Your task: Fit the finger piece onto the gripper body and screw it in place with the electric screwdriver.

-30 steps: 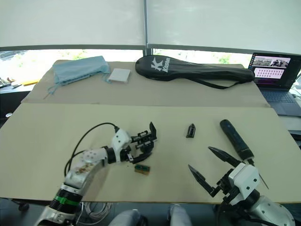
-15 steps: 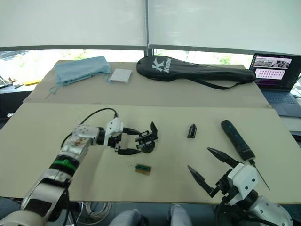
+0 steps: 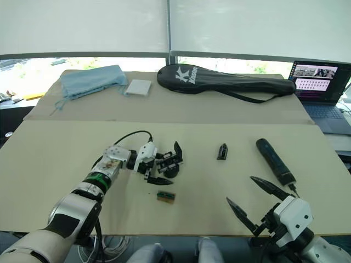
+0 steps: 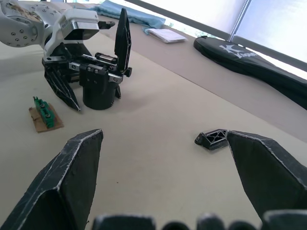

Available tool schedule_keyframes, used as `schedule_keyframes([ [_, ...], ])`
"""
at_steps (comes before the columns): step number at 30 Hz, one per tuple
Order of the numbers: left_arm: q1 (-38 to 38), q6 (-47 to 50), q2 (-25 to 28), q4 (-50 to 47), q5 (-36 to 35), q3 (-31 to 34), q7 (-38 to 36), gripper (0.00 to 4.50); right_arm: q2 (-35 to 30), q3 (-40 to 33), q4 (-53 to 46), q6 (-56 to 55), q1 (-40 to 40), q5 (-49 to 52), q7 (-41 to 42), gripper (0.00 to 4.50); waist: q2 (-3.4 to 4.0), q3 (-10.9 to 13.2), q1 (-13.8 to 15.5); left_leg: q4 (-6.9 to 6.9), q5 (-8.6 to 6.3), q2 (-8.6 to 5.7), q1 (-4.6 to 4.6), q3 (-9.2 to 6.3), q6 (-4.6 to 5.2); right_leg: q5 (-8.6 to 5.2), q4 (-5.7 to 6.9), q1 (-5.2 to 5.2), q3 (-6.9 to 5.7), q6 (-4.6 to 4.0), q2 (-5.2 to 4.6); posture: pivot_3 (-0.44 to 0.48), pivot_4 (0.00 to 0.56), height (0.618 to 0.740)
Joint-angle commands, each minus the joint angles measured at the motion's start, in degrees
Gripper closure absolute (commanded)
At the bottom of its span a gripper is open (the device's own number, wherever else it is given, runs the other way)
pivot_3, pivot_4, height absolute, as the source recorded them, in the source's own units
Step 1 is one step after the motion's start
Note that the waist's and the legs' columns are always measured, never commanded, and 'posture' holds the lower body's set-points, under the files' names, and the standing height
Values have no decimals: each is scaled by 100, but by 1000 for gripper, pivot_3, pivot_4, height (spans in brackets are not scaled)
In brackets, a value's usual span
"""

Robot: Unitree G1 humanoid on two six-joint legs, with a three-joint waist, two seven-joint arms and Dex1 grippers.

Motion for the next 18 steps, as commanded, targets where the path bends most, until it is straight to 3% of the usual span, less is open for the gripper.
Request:
schedule_keyframes([
  [1,-105,-166,18,77,147,88,46,840,-48,-252,-215,-82,40,171,32,0,0,0,6,1,-1,0,-1,0,1,0,-1,0,0,0,0,0,150,740],
  [4,-59,-184,-7,12,54,252,112,2175,-73,-330,-154,-89,17,198,86,0,0,0,11,1,-2,0,-4,0,3,1,-4,-1,0,2,0,0,150,740],
  [7,188,-96,1,-444,-168,411,44,2180,-90,-317,-110,-66,-77,190,110,0,0,0,-1,2,-2,0,-7,1,4,2,-5,-5,0,3,0,0,150,740],
  [9,453,37,-82,-958,-303,622,511,2180,-80,-310,-88,-86,-86,191,137,0,1,-1,-7,2,-2,1,-10,1,3,2,-4,-9,2,3,0,0,150,740],
  [15,2182,2249,92,-4606,-347,387,1565,2180,-70,-232,-4,-104,-177,166,178,0,5,-3,-15,-2,-3,2,-19,1,2,2,-2,-20,11,3,-6,0,150,740],
  [18,2757,3722,92,-6068,-257,405,2548,2180,-83,-134,39,-81,-275,152,204,0,4,-2,9,0,-3,2,-24,1,1,2,-2,-23,12,3,-6,0,150,740],
])
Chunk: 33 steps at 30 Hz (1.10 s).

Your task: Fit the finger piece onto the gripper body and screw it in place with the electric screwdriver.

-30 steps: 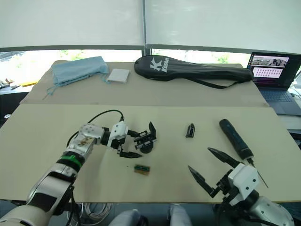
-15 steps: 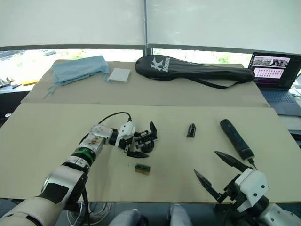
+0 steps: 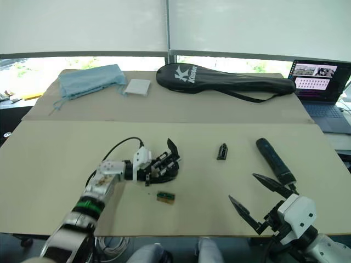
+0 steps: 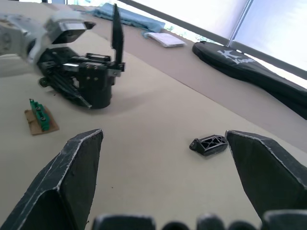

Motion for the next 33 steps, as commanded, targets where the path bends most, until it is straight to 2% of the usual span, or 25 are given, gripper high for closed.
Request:
schedule_keyframes([
  [1,229,1194,7,-1495,37,27,931,2180,-34,52,-56,-70,-105,56,40,0,0,0,28,1,0,-1,-1,0,0,1,0,0,0,1,-1,0,150,740],
  [8,455,1602,-102,-1824,404,-171,2027,2180,-54,157,48,-54,-277,50,105,0,1,-1,88,-1,5,-1,4,0,-9,3,7,-3,-1,2,6,0,150,740],
  [18,561,1415,-182,-1587,279,-313,2243,2180,-57,126,31,-76,-257,68,132,0,2,-1,101,-1,7,-4,20,0,-14,2,5,13,-4,2,6,0,150,740],
  [19,601,1456,-158,-1626,237,-337,2187,1380,-54,116,29,-79,-251,69,133,0,2,-1,98,-1,7,-4,25,-1,-14,2,5,18,-4,2,5,0,150,740],
  [20,644,1460,-142,-1659,228,-327,2209,1153,-48,109,27,-84,-242,65,133,0,3,-1,96,-2,7,-4,29,-1,-14,2,4,21,-4,2,6,0,150,740],
  [22,726,1413,-68,-1671,183,-285,2195,302,-30,112,13,-94,-221,50,124,0,3,-2,93,-4,6,-4,36,-1,-14,2,4,25,-2,2,6,0,150,740],
  [23,767,1295,0,-1620,189,-263,2164,54,-25,113,7,-95,-217,47,118,0,3,-2,93,-4,6,-4,39,-1,-15,2,4,27,-1,2,6,0,150,740],
  [29,755,807,258,-1086,-257,55,1669,54,-24,91,68,-122,-217,52,133,0,13,-7,49,-12,7,-2,56,0,-22,-1,6,33,4,-3,8,0,150,740],
  [33,325,30,485,-247,-510,201,894,54,-36,112,92,-100,-277,43,124,0,13,-7,37,-13,7,-3,64,0,-22,-1,6,38,4,-3,7,0,150,740],
])
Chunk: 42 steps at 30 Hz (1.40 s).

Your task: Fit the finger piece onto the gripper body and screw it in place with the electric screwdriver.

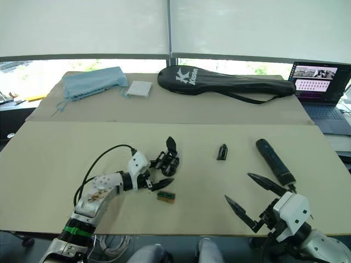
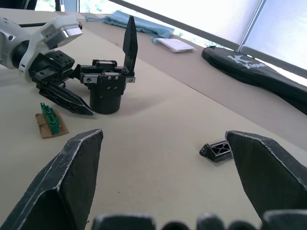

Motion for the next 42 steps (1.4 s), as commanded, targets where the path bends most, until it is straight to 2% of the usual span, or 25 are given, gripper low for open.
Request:
schedule_keyframes([
  [1,-350,-552,160,677,-287,195,-636,54,-32,-72,-72,-97,-52,43,-12,0,0,0,-3,0,0,0,2,0,0,0,2,2,0,0,0,0,150,740],
  [3,-586,-989,229,1178,-467,240,-1263,54,-35,-56,-59,-87,-82,39,-13,0,0,0,-11,-1,0,0,2,0,0,0,2,0,-1,0,0,0,150,740],
  [5,-965,-1817,382,2015,-406,111,-2170,54,-31,-19,-34,-78,-120,38,-10,0,-1,1,-20,0,0,-1,-1,1,0,0,2,-2,-4,-1,1,0,150,740],
  [7,-1558,-2620,324,3097,-148,57,-2396,54,-104,19,43,-117,-152,-13,96,0,-1,1,-18,2,0,-3,-1,1,0,0,1,-2,-16,-1,2,0,150,740],
  [9,-2061,-2997,125,3918,-135,90,-2690,54,-157,7,91,-106,-219,-8,133,0,-4,3,19,4,1,-6,-3,0,1,0,-1,1,-21,-1,-1,0,150,740],
  [13,-2645,-3474,-125,4913,43,86,-3004,54,-209,-51,55,-75,-194,27,167,0,-5,2,37,6,-2,-15,-12,1,8,3,-7,-1,-21,5,-4,0,150,740],
  [21,-3157,-3883,-402,5799,432,92,-3098,54,-199,-109,-49,-42,-85,42,135,0,-6,3,-8,12,-4,-12,-41,-3,15,4,-14,-15,-19,7,-6,0,150,740],
  [30,-3209,-3969,-641,6084,561,212,-3051,54,-168,-77,-115,-42,-14,-7,81,0,-6,3,22,13,-11,-12,-42,-3,26,7,-17,-14,-19,12,-12,0,150,740],
  [31,-3198,-3984,-649,6084,574,221,-3062,581,-169,-74,-119,-40,-6,-8,78,0,-6,3,30,13,-11,-12,-43,-2,26,7,-17,-15,-19,12,-12,0,150,740],
  [33,-3187,-3998,-660,6083,586,251,-3069,1272,-174,-70,-123,-39,4,-9,73,0,-6,3,42,13,-11,-12,-42,-3,27,7,-18,-14,-18,13,-12,0,150,740],
  [34,-3184,-3989,-661,6083,586,270,-3053,1856,-177,-69,-123,-39,6,-8,70,0,-6,3,47,13,-11,-12,-42,-2,27,7,-18,-14,-18,13,-12,0,150,740],
  [35,-3178,-3993,-656,6075,582,297,-3015,2209,-182,-68,-126,-35,9,-6,66,0,-6,3,49,13,-11,-12,-42,-3,27,7,-19,-14,-18,13,-12,0,150,740],
  [40,-3095,-4362,-639,5818,401,503,-2888,2186,-187,-57,-146,-32,37,-7,39,0,-6,3,48,13,-11,-12,-43,-3,27,8,-20,-14,-18,15,-12,0,150,740],
  [42,-2982,-4061,-634,5476,181,616,-3039,2186,-169,-62,-153,-41,60,-8,22,0,-6,3,47,13,-11,-12,-45,-3,27,8,-21,-16,-17,14,-12,0,150,740],
])
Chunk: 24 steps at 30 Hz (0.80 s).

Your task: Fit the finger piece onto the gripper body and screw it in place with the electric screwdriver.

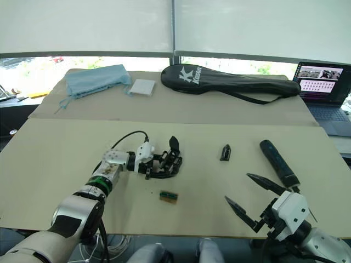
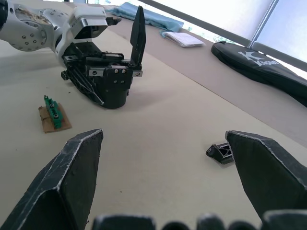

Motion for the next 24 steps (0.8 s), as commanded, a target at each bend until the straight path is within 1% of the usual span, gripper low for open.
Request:
schedule_keyframes([
  [1,266,265,54,-909,-344,182,-123,2186,3,-58,-216,-62,63,33,-30,0,0,0,-1,0,0,0,-3,0,0,0,0,-4,1,0,0,0,150,740],
  [2,419,383,94,-1222,-337,128,-120,2186,10,-51,-209,-75,75,26,-26,0,0,0,-5,0,0,0,-8,0,0,0,0,-8,0,0,0,0,150,740],
  [3,719,678,125,-1860,-317,50,70,2186,20,-34,-188,-96,71,7,-23,0,1,0,-20,0,0,0,-13,0,0,0,0,-14,1,0,0,0,150,740],
  [4,1106,1181,123,-2665,-275,-5,447,2186,47,-2,-166,-114,44,-20,-48,0,1,-1,-31,-1,0,0,-15,1,-1,0,0,-17,4,0,1,0,150,740],
  [6,1588,1923,134,-3726,-239,-66,946,2186,84,32,-146,-127,6,-52,-78,0,3,-1,-59,-2,0,1,-19,0,-1,0,-1,-22,8,0,1,0,150,740],
  [8,1880,2580,187,-4413,-215,-168,1223,2186,119,72,-151,-122,-9,-73,-92,0,3,-1,-45,0,0,1,-24,0,-1,0,-1,-23,10,0,1,0,150,740],
  [10,2077,3064,215,-4881,-122,-337,1454,2186,160,199,-175,-117,-3,-99,-93,0,3,-1,-28,4,0,0,-26,-1,-1,2,-2,-22,8,4,0,0,150,740],
  [13,2107,3285,186,-5045,-90,-381,1834,2186,149,223,-170,-117,-18,-99,-96,0,3,-1,8,5,0,-1,-25,-2,-2,3,0,-22,4,4,2,0,150,740],
  [17,2108,3217,211,-5028,-105,-507,1925,2186,124,202,-138,-123,-50,-88,-87,0,3,-1,3,5,3,-2,-22,-2,-7,3,1,-22,3,4,9,0,150,740],
  [24,2028,2655,155,-4487,-1,-654,2043,2186,156,209,-170,-152,-6,-110,-99,0,3,-1,11,3,5,-4,-4,-2,-12,3,-1,-6,-3,4,11,0,150,740],
])
